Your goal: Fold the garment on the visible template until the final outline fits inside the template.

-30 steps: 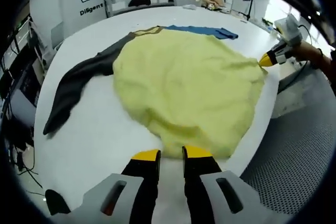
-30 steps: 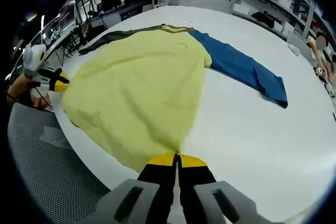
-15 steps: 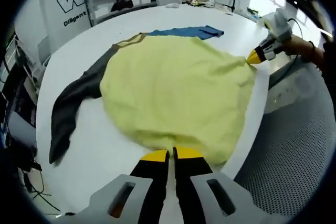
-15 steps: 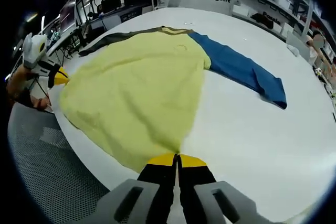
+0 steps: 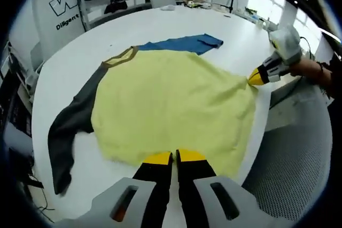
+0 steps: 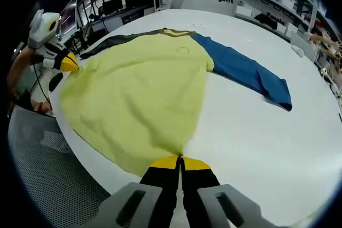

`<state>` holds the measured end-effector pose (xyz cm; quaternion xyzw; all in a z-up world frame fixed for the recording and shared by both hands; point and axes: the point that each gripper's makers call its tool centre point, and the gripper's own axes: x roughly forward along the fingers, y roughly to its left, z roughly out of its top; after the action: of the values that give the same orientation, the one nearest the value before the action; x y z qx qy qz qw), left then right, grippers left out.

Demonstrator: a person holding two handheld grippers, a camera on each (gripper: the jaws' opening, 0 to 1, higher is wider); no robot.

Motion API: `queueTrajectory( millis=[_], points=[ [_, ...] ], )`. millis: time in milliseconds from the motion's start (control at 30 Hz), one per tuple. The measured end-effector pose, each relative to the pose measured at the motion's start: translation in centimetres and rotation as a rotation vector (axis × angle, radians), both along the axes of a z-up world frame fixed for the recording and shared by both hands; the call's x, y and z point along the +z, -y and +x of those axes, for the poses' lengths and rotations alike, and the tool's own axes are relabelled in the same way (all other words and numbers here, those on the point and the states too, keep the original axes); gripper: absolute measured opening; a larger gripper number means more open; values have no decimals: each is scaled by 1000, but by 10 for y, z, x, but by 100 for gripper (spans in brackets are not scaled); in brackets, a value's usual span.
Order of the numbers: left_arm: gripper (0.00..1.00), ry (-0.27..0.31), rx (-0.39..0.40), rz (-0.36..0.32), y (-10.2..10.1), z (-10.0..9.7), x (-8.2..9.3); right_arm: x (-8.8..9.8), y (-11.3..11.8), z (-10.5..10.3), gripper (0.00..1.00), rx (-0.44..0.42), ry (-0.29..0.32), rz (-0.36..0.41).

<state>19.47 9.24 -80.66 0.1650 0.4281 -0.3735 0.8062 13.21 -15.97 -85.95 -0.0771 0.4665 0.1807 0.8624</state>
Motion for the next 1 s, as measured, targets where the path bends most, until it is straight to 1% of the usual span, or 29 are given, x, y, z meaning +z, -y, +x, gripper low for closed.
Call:
queueTrajectory(
  millis=[67,133,167,267,300,433,533,600,667,733,833,933,1000],
  points=[
    [2,-8,15,7,6,5,-1,0,0,1,0,0,2,0],
    [2,-1,32,16,12,13,-3,0,-1,1,0,5,3,-6],
    [2,-9,45,20,14,15,-5,0,0,1,0,5,3,-7],
    [2,-29,66,18,24,19,-14,0,0,1,0,7,4,-9],
    [2,-48,79,20,28,20,-21,0,0,1,0,1,6,-5],
    [2,-54,81,33,37,23,-34,0,0,1,0,-3,4,-3],
    [0,-55,76,20,43,24,-39,0,0,1,0,-3,3,-2],
    [0,-76,75,-13,51,21,-43,-1,0,2,0,-6,0,-1],
    [1,-81,70,-18,53,20,-45,-1,0,2,0,-5,-1,-3],
    [3,-69,55,-9,54,20,-48,-1,0,1,0,-5,-1,-4],
    [4,-54,40,-7,52,20,-46,-1,1,1,0,-8,-3,-3],
    [9,-14,23,-24,52,22,-36,-2,0,1,0,-5,-4,-5],
    [12,47,-1,-43,51,27,-25,-2,0,1,0,-2,-4,-10]
  ],
)
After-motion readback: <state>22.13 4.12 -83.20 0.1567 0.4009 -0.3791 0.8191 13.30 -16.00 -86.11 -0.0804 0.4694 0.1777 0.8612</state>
